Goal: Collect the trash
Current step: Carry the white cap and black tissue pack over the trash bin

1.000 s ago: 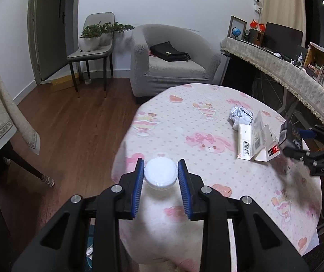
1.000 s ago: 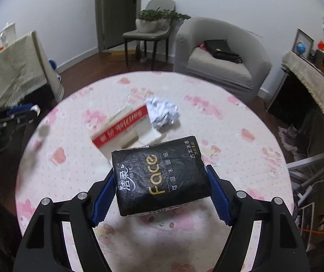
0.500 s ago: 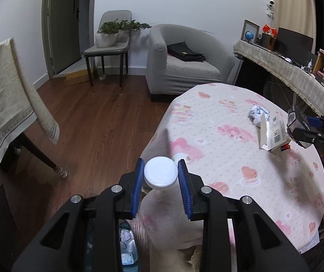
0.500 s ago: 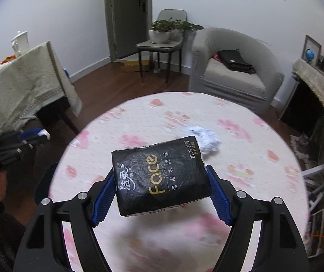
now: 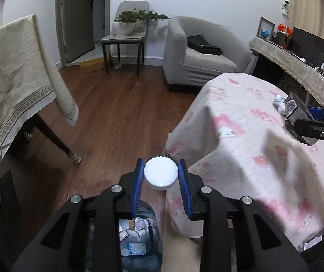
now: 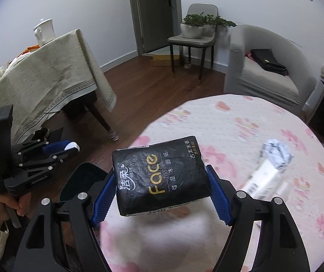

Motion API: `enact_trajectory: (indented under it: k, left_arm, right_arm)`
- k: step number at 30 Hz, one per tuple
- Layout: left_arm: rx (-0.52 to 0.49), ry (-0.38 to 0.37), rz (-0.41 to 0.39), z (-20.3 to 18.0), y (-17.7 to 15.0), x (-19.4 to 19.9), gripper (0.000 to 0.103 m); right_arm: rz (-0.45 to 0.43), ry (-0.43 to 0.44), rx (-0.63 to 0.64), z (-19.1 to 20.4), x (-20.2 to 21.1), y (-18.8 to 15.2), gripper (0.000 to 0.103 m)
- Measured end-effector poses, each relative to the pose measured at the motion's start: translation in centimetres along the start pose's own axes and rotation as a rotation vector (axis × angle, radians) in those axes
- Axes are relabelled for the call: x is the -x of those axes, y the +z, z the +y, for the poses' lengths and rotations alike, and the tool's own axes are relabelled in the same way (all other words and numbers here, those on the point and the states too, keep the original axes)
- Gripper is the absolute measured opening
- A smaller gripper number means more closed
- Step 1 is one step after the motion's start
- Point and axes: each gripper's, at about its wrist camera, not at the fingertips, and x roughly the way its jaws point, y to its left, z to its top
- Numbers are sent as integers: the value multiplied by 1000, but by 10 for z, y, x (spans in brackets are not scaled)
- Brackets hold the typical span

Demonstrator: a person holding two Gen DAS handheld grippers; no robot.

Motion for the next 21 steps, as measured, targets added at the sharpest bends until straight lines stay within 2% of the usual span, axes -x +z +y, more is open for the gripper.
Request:
enact_trajectory:
  k: [10, 21]
  left_arm:
    - [58, 42, 48, 41, -23, -6, 32]
    - [90, 109, 159, 84, -66, -30, 32]
  right_arm:
    - [-14, 63, 20, 48, -17, 14, 76]
    - [1, 133, 52, 102, -41, 26, 76]
